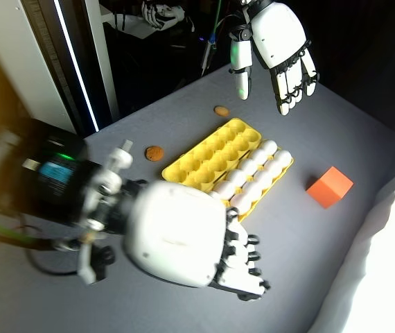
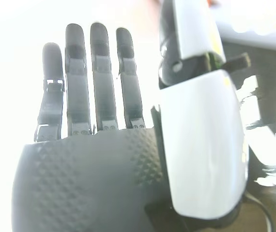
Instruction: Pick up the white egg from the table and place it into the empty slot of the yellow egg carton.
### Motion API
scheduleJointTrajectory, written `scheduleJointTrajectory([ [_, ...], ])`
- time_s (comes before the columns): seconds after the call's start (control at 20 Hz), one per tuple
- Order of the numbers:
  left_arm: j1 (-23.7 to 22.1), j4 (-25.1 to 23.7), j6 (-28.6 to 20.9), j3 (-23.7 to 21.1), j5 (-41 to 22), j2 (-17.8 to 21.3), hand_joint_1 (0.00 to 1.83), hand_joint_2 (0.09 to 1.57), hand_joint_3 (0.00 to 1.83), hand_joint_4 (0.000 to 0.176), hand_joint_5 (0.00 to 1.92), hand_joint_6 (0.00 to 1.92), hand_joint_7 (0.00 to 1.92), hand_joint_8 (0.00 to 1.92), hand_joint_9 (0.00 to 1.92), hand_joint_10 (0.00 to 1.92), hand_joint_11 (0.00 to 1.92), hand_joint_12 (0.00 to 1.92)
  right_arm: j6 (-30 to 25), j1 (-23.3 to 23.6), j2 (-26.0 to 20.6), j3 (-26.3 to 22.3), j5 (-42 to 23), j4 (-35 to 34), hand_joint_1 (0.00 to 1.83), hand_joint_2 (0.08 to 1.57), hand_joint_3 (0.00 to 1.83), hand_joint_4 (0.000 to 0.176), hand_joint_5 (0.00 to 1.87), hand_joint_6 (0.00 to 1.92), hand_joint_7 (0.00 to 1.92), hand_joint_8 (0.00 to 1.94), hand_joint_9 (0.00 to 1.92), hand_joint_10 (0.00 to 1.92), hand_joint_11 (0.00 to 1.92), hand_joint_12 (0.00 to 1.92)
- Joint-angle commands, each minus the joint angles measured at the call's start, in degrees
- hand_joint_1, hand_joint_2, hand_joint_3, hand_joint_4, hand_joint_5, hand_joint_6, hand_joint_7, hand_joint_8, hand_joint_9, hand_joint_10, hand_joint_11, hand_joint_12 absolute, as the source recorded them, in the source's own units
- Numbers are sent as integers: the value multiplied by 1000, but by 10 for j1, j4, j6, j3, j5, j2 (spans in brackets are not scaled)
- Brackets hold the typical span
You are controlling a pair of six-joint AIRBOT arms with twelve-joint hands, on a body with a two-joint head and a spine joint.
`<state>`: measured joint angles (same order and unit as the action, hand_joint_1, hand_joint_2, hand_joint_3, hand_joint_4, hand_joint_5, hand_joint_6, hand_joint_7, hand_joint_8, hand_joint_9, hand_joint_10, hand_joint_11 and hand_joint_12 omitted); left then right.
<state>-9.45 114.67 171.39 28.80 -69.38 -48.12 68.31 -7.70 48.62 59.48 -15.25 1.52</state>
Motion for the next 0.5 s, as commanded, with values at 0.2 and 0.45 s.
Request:
scheduleJointTrajectory([
  [0.2,-2,-54,4,0,-7,4,0,1312,0,0,363,1,421,0,388,0,0,557,-2,-21,-97,-57,0,23,1002,1000,0,0,393,1,420,0,364,27,0,895],
  [0.45,-2,-54,4,0,-7,4,0,1318,2,0,347,0,411,1,371,0,0,512,-35,-22,-142,-74,25,23,974,1009,0,0,332,0,355,1,306,3,0,761],
])
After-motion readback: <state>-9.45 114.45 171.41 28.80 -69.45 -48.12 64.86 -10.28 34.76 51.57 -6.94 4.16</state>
